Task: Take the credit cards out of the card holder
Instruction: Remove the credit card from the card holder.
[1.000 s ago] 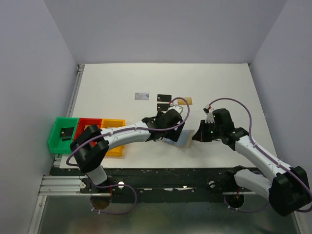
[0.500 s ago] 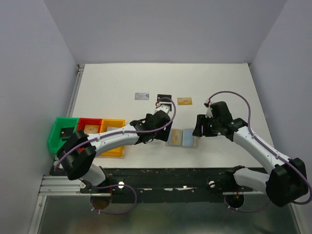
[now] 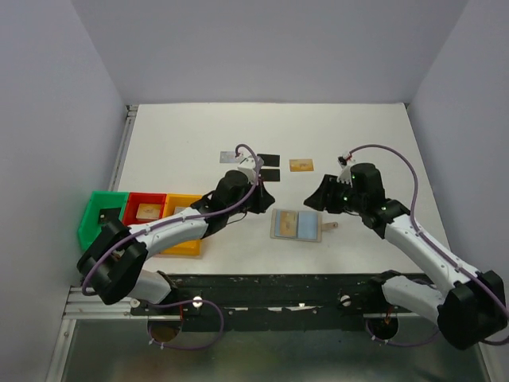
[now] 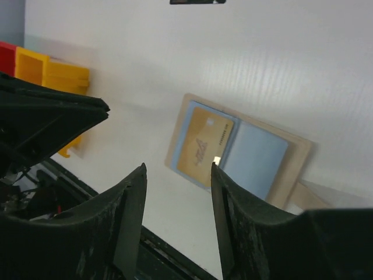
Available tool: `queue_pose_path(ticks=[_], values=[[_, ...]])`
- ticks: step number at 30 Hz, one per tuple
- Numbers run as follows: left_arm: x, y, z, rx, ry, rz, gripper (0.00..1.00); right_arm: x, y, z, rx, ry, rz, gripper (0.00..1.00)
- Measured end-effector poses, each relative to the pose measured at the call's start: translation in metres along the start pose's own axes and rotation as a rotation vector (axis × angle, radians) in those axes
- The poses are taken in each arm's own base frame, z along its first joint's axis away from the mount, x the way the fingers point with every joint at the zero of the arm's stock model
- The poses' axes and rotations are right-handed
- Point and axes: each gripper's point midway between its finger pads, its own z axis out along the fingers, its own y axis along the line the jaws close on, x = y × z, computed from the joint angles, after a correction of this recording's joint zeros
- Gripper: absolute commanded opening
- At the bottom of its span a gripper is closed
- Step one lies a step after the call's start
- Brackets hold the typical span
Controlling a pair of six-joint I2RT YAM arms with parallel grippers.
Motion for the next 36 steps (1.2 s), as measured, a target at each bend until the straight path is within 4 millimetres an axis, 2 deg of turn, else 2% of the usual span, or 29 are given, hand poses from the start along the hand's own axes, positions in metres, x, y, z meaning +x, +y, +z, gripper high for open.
queue_pose_path(ticks=[3,6,10,14,19,23,26,36], values=[[-0.005,-0.007,0.011,0.094,0.011,-0.048,0.0,0.009,0.007,0.021,-0.062,0.068,0.068,0.43],[0.002,-0.02,0.024,0.181,0.061,-0.073,0.0,0.028,0.006,0.039,-0.104,0.128,0.139,0.41],[0.03,-0.02,0.041,0.22,0.161,-0.123,0.0,0.054,-0.002,0.054,-0.118,0.205,0.222,0.37],[0.05,-0.01,0.047,0.194,0.223,-0.156,0.0,0.063,-0.005,0.066,-0.127,0.242,0.265,0.36],[0.055,-0.005,0.05,0.167,0.241,-0.162,0.0,0.071,-0.011,0.077,-0.122,0.268,0.29,0.37],[0.064,0.005,0.052,0.121,0.266,-0.171,0.0,0.076,-0.014,0.08,-0.11,0.283,0.303,0.49],[0.073,0.015,0.052,0.075,0.29,-0.175,0.0,0.081,-0.018,0.081,-0.101,0.295,0.311,0.52],[0.085,0.027,0.051,0.014,0.323,-0.18,0.0,0.091,-0.023,0.083,-0.093,0.307,0.321,0.5]])
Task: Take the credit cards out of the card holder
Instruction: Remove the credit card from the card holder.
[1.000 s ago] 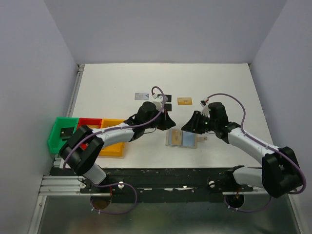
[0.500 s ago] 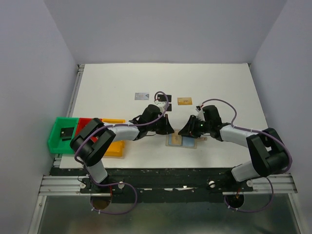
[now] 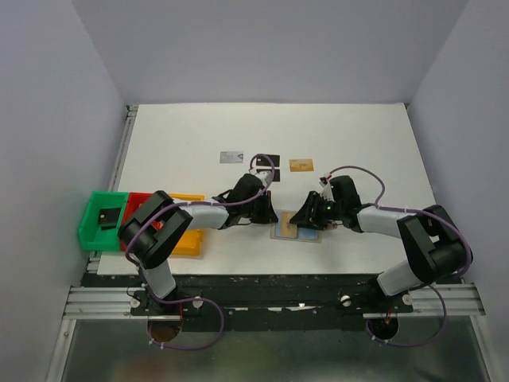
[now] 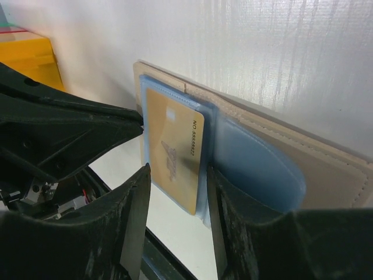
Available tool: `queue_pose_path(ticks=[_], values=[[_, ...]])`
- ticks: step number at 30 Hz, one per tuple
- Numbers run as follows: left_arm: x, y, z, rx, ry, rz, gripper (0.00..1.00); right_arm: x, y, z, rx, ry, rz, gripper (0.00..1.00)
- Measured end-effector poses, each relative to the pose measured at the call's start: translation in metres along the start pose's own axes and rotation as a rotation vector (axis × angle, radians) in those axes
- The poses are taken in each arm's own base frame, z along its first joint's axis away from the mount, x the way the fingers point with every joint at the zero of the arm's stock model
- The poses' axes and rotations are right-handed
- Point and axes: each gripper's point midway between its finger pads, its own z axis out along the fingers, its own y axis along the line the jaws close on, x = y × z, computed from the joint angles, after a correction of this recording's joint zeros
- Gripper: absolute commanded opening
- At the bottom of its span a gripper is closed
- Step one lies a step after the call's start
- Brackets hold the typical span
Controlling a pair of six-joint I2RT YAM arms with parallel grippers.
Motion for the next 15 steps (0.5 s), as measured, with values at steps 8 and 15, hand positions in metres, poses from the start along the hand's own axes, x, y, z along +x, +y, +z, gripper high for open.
queue_pose_path(ticks=[8,15], values=[[0.0026,0.0047,0.0028,-0.021,0.012,-0.006,0.0,0.0015,-0.0022,0.0016,-0.017,-0.015,0.009,0.4],[0.0024,0.0059,0.004,-0.029,0.013,-0.008,0.0,0.0024,-0.0014,0.0032,-0.04,-0.025,0.018,0.33]])
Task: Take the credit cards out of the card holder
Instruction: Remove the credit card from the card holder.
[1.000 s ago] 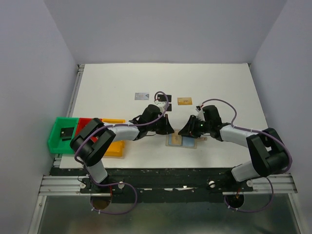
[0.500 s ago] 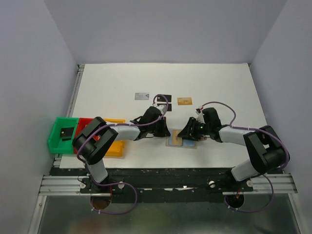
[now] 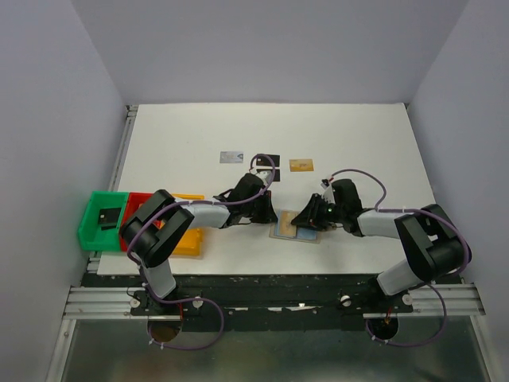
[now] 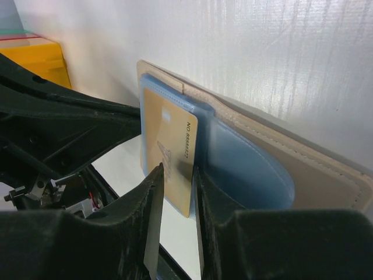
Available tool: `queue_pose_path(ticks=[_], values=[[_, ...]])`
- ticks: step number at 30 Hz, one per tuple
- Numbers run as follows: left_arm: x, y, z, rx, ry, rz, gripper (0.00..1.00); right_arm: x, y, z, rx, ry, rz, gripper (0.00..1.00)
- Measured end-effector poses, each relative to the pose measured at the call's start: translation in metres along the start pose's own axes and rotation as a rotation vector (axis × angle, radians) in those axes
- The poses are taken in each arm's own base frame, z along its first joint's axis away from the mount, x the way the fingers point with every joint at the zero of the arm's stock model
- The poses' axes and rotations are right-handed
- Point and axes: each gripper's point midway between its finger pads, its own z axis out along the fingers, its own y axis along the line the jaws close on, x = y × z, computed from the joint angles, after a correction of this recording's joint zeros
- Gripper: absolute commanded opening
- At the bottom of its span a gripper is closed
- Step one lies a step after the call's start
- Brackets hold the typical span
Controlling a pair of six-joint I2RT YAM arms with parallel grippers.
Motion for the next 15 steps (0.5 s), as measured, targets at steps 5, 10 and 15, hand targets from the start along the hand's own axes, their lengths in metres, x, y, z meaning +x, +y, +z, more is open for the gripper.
queue_pose_path(ticks=[5,10,15], values=[[-0.0002,0.0005,0.0002,-0.005,-0.002,-0.002,0.0,0.0003,0.0016,0.0001,-0.013,-0.004,0.004,0.24],[-0.0019,0.0023,-0.0007,-0.023,-0.012,-0.001,0.0,0.0022,-0.0002,-0.0001,-0.011,-0.001,0.007,0.18],[-0.0053,0.0046,-0.0084,-0.061,-0.029,0.007,0.0,0.0024,-0.0006,-0.0001,-0.01,-0.001,0.001,0.06]])
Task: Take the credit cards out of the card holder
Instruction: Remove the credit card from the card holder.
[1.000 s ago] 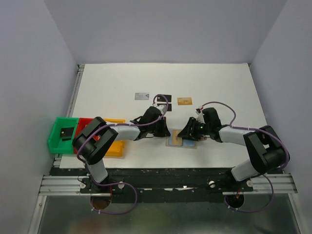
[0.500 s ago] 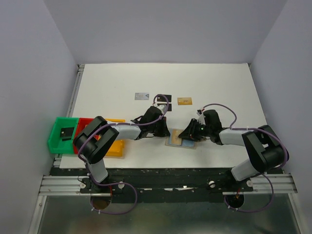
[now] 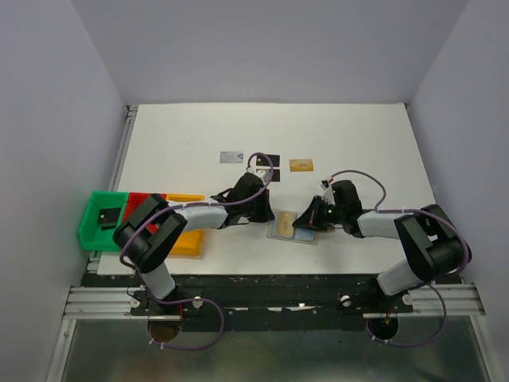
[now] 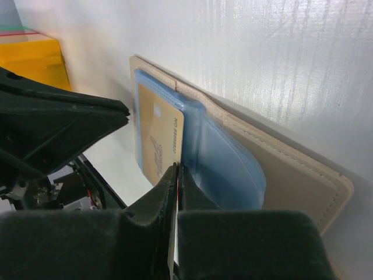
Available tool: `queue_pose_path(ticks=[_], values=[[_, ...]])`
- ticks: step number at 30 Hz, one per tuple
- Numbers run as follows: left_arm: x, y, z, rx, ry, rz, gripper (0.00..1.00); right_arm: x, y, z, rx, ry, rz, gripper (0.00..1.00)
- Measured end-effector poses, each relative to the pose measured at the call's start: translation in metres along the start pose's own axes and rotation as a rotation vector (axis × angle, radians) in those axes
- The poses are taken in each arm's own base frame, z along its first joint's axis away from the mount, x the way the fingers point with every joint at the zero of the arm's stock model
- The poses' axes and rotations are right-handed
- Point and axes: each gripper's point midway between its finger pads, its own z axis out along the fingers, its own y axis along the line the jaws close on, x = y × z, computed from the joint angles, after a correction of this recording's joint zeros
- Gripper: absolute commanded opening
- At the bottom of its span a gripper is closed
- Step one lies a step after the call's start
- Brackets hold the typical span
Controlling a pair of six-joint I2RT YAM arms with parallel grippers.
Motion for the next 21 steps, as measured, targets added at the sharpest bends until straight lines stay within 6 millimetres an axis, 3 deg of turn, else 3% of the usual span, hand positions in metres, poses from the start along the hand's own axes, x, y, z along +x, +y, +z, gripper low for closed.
queue_pose_path(ticks=[4,11,21], values=[[-0.008,-0.004,-0.008,-0.001,-0.027,0.008,0.0,0.001,0.0,0.0,0.0,0.003,-0.015,0.01],[-0.012,-0.01,-0.01,0.022,-0.039,0.02,0.0,0.001,0.001,-0.002,-0.005,0.004,-0.036,0.0],[0.002,-0.009,0.005,0.056,0.019,0.016,0.0,0.002,0.0,-0.002,-0.003,0.011,-0.039,0.0]])
